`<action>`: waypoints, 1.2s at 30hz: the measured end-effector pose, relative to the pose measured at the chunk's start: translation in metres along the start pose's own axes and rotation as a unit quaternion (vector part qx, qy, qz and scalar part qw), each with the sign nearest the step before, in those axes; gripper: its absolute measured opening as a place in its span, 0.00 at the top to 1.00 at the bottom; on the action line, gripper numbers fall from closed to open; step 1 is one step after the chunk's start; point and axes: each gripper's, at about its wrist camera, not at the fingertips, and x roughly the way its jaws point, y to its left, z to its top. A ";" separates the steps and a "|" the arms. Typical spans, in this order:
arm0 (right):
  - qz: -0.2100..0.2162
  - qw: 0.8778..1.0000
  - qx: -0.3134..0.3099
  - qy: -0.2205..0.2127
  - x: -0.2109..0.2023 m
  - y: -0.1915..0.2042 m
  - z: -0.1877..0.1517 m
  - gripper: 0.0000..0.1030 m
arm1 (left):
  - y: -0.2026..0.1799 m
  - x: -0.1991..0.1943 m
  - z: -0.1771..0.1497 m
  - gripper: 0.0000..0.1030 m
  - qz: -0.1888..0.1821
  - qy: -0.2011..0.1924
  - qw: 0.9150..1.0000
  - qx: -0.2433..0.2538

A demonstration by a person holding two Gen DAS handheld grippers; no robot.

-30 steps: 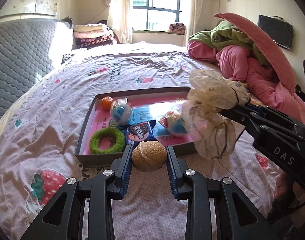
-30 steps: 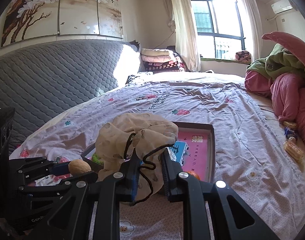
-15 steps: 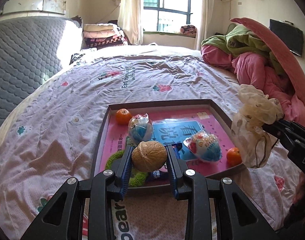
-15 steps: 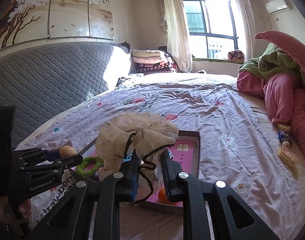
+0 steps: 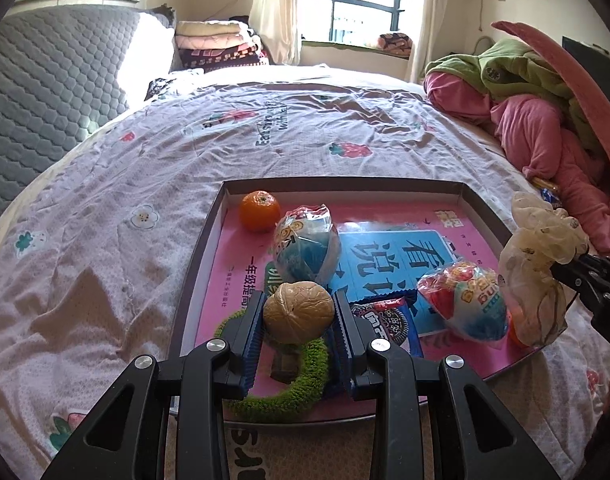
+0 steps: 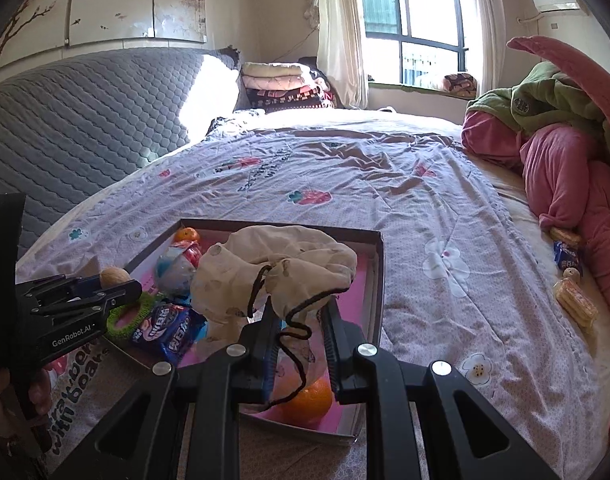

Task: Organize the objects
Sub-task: 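Carry the walnut and cloth bag over the pink tray with both tools, then open left tool to drop the walnut while right tool releases the cloth bag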

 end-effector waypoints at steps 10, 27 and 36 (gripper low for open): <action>-0.016 0.998 0.000 0.056 0.023 -0.002 -0.011 0.78 | 0.000 0.014 -0.005 0.68 -0.002 0.006 1.000 -0.002; -0.033 0.998 0.036 0.049 0.018 -0.020 -0.003 0.47 | 0.004 0.021 0.001 0.68 -0.002 0.013 1.000 -0.013; -0.056 0.997 0.028 0.051 0.034 -0.026 0.009 0.45 | 0.000 0.022 0.007 0.67 -0.004 0.009 1.000 -0.009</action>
